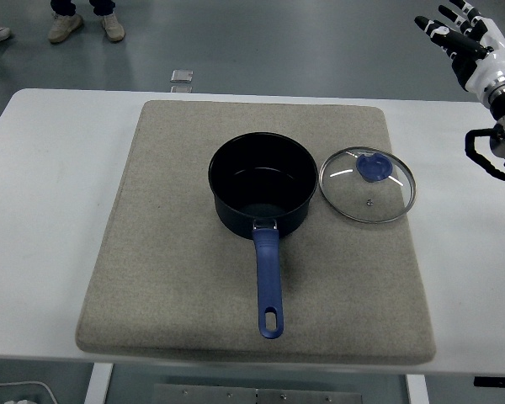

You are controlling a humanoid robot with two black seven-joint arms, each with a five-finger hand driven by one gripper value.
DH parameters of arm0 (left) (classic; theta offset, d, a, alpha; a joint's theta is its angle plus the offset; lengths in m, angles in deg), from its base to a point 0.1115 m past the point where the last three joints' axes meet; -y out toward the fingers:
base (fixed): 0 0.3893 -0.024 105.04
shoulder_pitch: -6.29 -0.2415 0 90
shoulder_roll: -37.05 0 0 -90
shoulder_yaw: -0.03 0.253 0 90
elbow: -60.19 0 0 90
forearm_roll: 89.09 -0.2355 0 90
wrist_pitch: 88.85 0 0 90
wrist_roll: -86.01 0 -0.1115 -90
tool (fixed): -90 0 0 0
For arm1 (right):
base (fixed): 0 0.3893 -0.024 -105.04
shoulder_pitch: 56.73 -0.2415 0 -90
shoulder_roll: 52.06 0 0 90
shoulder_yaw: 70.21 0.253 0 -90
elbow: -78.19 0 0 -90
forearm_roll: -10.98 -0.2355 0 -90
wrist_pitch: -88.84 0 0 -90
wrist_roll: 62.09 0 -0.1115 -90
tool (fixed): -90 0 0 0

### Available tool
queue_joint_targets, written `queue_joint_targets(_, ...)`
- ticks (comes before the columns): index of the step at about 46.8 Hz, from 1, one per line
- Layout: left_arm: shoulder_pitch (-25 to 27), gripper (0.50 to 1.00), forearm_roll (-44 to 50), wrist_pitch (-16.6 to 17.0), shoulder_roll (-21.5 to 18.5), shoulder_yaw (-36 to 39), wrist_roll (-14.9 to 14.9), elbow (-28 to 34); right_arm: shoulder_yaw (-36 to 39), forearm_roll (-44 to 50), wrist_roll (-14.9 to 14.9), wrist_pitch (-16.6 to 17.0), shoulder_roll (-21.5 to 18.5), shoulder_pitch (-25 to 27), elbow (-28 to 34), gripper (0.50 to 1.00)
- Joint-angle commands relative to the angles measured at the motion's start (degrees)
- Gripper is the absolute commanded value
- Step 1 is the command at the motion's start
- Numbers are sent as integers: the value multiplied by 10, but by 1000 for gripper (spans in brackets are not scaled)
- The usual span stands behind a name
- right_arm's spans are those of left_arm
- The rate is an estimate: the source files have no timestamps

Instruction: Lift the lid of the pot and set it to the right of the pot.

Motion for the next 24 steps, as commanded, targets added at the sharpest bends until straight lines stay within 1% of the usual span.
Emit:
queue_joint_targets(1,0,1000,0,0,0,1,0,0,1,-1,0,0,0,2,0,917)
queue_joint_targets(7,0,1000,0,0,0,0,0,0,2,-11,0,-1,-1,3,0,917)
queue_joint_targets(18,0,1000,0,0,0,0,0,0,4,-73,-1,-1,0,3,0,917)
queue_joint_targets(24,0,1000,0,0,0,1,0,0,5,-77,0,-4,-5,3,0,917)
